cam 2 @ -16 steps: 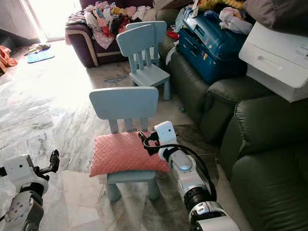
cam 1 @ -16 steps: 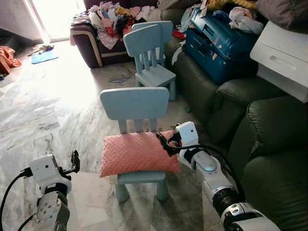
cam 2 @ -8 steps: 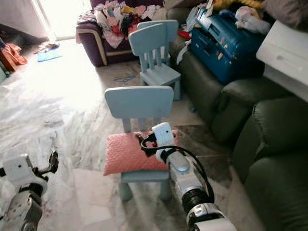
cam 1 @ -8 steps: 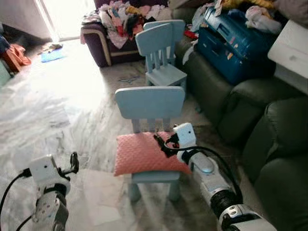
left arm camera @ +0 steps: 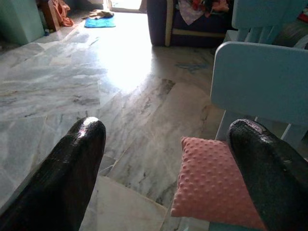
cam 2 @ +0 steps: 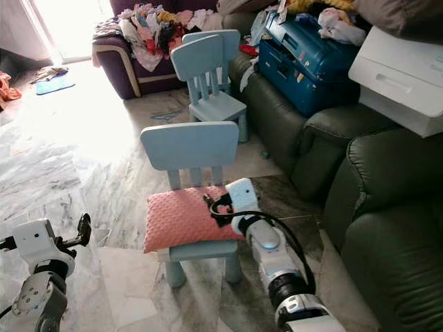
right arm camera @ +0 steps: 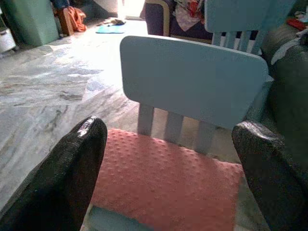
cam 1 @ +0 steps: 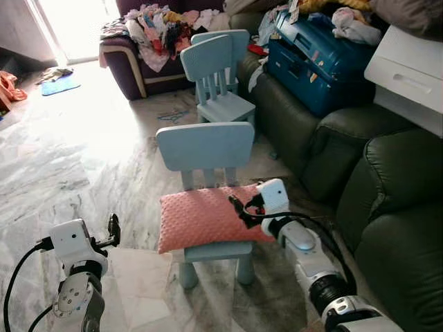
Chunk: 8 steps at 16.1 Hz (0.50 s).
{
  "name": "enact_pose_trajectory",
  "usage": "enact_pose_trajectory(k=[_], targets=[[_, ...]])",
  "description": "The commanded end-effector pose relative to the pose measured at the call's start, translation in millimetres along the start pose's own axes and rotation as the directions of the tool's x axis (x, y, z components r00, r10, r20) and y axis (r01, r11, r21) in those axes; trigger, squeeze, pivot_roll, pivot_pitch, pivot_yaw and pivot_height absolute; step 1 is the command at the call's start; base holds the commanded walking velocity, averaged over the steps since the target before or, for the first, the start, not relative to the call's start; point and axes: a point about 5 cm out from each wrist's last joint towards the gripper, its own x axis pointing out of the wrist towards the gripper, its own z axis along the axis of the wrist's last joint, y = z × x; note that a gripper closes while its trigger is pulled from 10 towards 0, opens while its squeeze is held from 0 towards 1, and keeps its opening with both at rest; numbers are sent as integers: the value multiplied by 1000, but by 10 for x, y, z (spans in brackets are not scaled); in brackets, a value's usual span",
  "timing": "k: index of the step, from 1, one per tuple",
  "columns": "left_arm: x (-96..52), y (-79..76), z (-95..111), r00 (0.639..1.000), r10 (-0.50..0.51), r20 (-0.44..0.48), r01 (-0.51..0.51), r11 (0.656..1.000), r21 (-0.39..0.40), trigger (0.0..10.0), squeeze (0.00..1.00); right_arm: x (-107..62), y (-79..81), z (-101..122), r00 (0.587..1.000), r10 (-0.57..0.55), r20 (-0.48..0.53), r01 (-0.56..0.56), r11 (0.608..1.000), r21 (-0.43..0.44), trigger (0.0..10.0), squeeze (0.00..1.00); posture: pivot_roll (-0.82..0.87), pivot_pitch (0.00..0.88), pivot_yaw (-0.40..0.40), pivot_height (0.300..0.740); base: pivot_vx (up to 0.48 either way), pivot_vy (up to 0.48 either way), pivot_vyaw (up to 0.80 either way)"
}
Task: Move the pillow to the sofa
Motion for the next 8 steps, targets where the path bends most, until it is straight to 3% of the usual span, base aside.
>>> enact_pose_trajectory(k=[1, 3, 8], targets=[[13, 7, 70, 1000, -5, 24, 5, 1000, -7, 10000, 0, 30, 8, 65, 1000, 2, 23, -2, 1000, -5, 10000, 0, -95, 59, 73, 740, 0, 0, 0], [10, -5, 105, 999, -24, 45, 25, 999, -24, 10000, 0, 36, 14, 77, 1000, 5, 28, -5, 1000, -7, 10000, 0, -96, 58, 73, 740, 122, 0, 0], [6, 20, 107, 999, -13, 46, 14, 999, -29, 10000, 0, 38, 44, 92, 999, 27, 42, -27, 1000, -10, 10000, 0, -96, 56, 70, 740, 442, 0, 0]])
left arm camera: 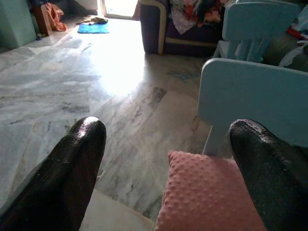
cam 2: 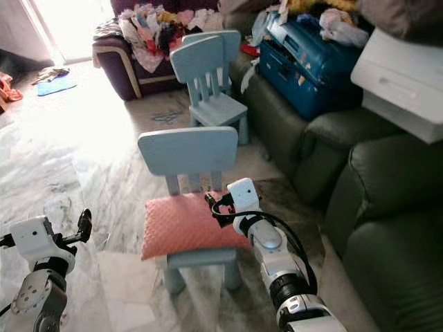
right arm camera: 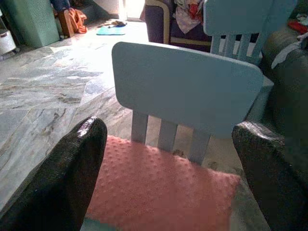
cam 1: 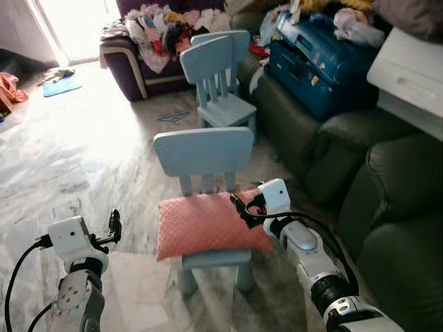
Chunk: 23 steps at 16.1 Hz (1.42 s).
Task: Move the pillow to the sofa
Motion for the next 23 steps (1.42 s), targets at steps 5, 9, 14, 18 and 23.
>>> enact_pose_trajectory(k=[5, 9, 14, 18, 23], targets=[[-16, 56, 8, 1000, 26, 2, -26, 1000, -2, 10000, 0, 40, 51, 83, 999, 35, 36, -34, 999, -12, 10000, 0, -96, 58, 67, 740, 438, 0, 0], [-24, 61, -12, 999, 47, -9, -47, 999, -8, 10000, 0, 29, 64, 67, 999, 39, 33, -39, 999, -9, 10000, 0, -95, 60, 67, 740, 180, 0, 0], [-3, 61, -61, 994, 87, -58, -89, 995, -38, 10000, 0, 26, 68, 55, 999, 41, 27, -41, 999, -5, 10000, 0, -95, 62, 69, 740, 0, 0, 0], [8, 69, -62, 993, 93, -72, -95, 995, -27, 10000, 0, 24, 69, 52, 999, 38, 26, -38, 999, -2, 10000, 0, -95, 64, 72, 740, 0, 356, 0], [18, 57, -65, 993, 90, -83, -91, 996, -19, 10000, 0, 26, 63, 55, 999, 33, 26, -33, 999, -1, 10000, 0, -99, 63, 73, 740, 0, 480, 0]])
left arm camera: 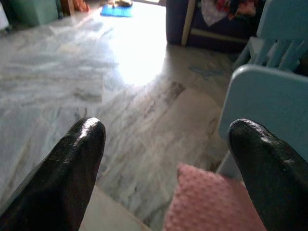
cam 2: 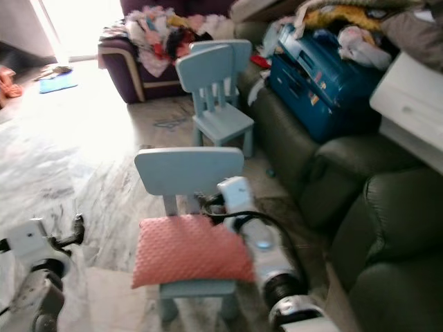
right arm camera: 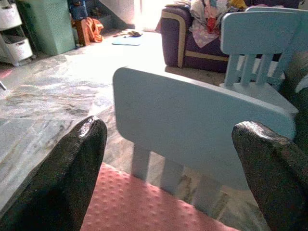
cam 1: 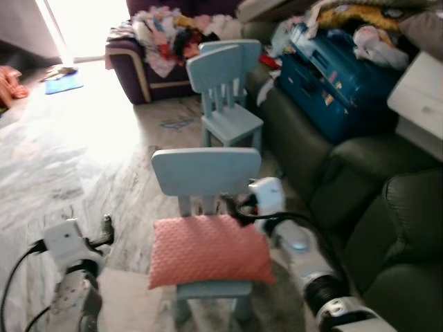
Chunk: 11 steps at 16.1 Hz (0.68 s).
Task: Move the pillow to the sofa
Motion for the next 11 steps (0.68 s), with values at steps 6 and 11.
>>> enact_pose_trajectory(k=[6, 11], targets=[[-16, -43, -31, 1000, -30, -5, 30, 999, 11, 10000, 0, -33, -81, -11, 1000, -24, -8, 24, 1000, -4, 10000, 0, -100, 63, 76, 740, 0, 158, 0], [-13, -58, -17, 1000, -26, 11, 25, 999, 39, 10000, 0, -33, -83, -8, 1000, -25, -7, 25, 1000, -7, 10000, 0, -99, 62, 75, 740, 0, 0, 0]])
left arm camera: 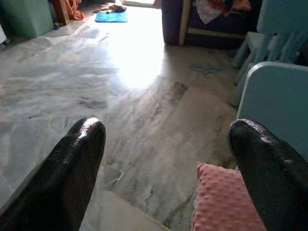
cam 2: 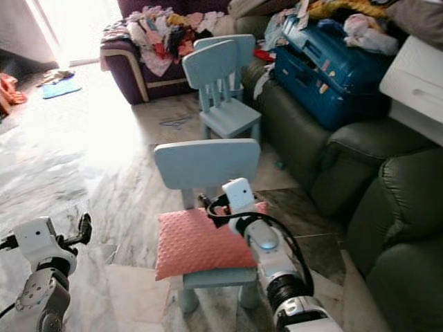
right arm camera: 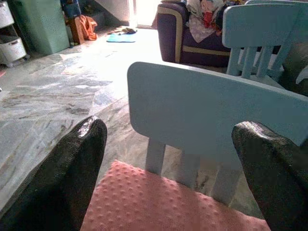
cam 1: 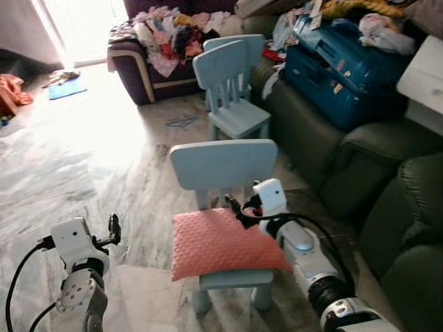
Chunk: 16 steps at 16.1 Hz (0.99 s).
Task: Move the pillow to the sofa
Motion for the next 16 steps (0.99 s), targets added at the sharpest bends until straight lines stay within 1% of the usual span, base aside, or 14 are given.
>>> enact_pose_trajectory(k=[1, 3, 5, 7, 8, 9, 10, 11, 13, 16], targets=[[-1, 3, 18, 1000, -4, 10, 4, 1000, -1, 10000, 0, 17, 3, 30, 1000, -1, 10, 1, 1000, -3, 10000, 0, -99, 62, 75, 740, 0, 0, 0], [5, 34, 5, 1000, 16, 6, -16, 1000, 9, 10000, 0, 21, 3, 28, 1000, -2, 6, 2, 1000, -6, 10000, 0, -97, 57, 74, 740, 0, 0, 0], [11, 79, -64, 1000, 14, -24, -14, 1000, 12, 10000, 0, 19, -1, 9, 1000, -3, -11, 3, 1000, -7, 10000, 0, -97, 56, 69, 740, 0, 0, 0], [-47, 93, -240, 993, -42, -109, 41, 999, -15, 10000, 0, -7, -22, -42, 999, -2, -45, 2, 1000, -9, 10000, 0, -99, 57, 65, 740, 0, 0, 0], [-76, 84, -290, 990, -63, -126, 62, 998, -13, 10000, 0, -22, -31, -64, 999, -8, -54, 8, 1000, -4, 10000, 0, -99, 59, 63, 740, 0, 0, 0], [-126, 54, -390, 979, -106, -174, 106, 994, -10, 10000, 0, -45, -45, -95, 998, -18, -66, 18, 1000, 0, 10000, 0, -99, 59, 60, 740, 0, 0, 0], [-159, 18, -441, 972, -140, -187, 145, 989, 16, 10000, 0, -60, -46, -105, 998, -20, -64, 20, 1000, -3, 10000, 0, -100, 60, 58, 740, 0, 0, 0], [-166, 2, -448, 971, -151, -183, 157, 987, 20, 10000, 0, -65, -42, -106, 998, -20, -63, 20, 1000, -3, 10000, 0, -101, 60, 57, 740, 0, 0, 0], [-164, -34, -421, 973, -163, -166, 166, 986, 2, 10000, 0, -59, -20, -99, 998, -14, -58, 14, 1000, -1, 10000, 0, -103, 64, 57, 740, 0, 0, 0], [-146, -42, -403, 974, -168, -155, 170, 985, 4, 10000, 0, -41, 10, -73, 999, 1, -46, -1, 1000, -10, 10000, 0, -104, 68, 53, 740, 0, 0, 0]])
